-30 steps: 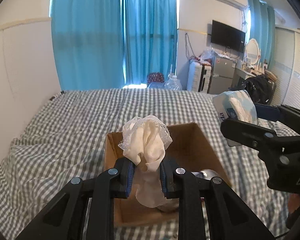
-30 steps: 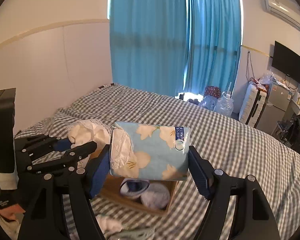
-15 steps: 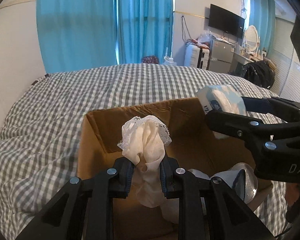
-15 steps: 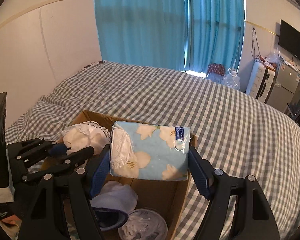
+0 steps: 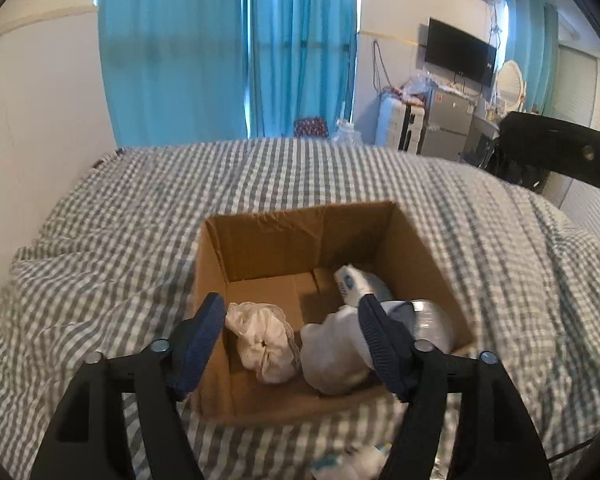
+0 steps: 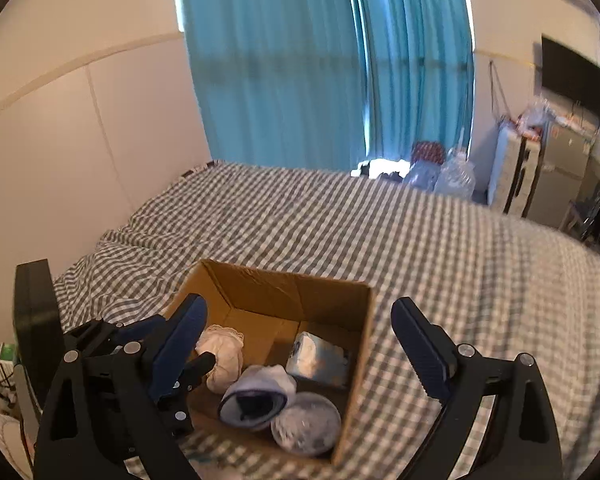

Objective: Organize objects
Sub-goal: 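Lower the lace cloth and tissue pack into the box and release both, then grasp the BOP tube with the left tool while the right tool grasps the foil tray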

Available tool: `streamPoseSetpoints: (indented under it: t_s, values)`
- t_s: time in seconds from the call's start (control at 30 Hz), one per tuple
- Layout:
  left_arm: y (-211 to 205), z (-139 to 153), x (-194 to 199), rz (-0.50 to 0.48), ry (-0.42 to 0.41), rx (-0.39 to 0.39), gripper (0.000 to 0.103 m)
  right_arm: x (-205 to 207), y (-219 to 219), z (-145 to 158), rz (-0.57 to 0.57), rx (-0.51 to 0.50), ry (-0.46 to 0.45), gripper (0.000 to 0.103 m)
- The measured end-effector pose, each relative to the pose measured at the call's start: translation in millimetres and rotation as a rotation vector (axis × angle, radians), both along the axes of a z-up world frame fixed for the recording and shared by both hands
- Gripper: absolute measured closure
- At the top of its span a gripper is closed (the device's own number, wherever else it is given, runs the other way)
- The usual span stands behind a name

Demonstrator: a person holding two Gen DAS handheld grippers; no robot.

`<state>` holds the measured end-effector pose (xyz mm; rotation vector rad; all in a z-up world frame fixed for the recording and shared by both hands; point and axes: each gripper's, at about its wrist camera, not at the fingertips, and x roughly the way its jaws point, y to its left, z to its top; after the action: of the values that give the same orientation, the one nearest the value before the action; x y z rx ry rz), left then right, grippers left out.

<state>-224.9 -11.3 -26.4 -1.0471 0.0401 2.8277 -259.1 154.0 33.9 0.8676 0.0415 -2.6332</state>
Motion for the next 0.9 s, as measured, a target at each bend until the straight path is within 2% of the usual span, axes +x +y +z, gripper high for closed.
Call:
streamPoseSetpoints:
  t_s: [0.07, 0.23, 0.3, 0.37, 0.47, 0.57, 0.7, 0.9]
  values:
    - [-2.7, 14.2, 17.6, 0.008, 0.031, 0.006, 0.017, 23.6, 4.0, 20.0, -0.012, 0.019, 0.037, 0.009]
    - [-7.4, 46.7, 61.0, 0.022, 0.084, 0.012, 0.016, 74.2, 14.4, 57.1, -0.035, 0.04, 0.09, 0.008]
    - [-9.2, 53.2, 77.1, 0.031, 0.093, 0.007, 0.014, 89.4, 15.9, 64.6, -0.039, 0.049, 0.103, 0.008]
    - [-12.1, 54.6, 89.8, 0.042, 0.098, 0.0, 0.008, 107.4, 22.3, 68.8, -0.04, 0.058, 0.12, 0.007]
    - [-15.6, 49.0, 107.5, 0.055, 0.092, -0.007, 0.007, 130.8, 22.8, 65.6, -0.041, 0.073, 0.131, 0.003]
    - [-19.6, 32.4, 121.2, 0.077, 0.057, -0.017, 0.007, 145.2, 21.9, 52.7, -0.042, 0.099, 0.135, 0.0]
    - [-22.3, -4.1, 133.9, 0.1, 0.008, -0.018, 0.007, 155.2, 19.8, 18.1, -0.027, 0.123, 0.097, 0.0]
    - [-10.3, -75.6, 140.1, 0.077, -0.105, -0.053, 0.007, 149.4, 16.0, -66.9, -0.015, 0.137, -0.057, 0.0]
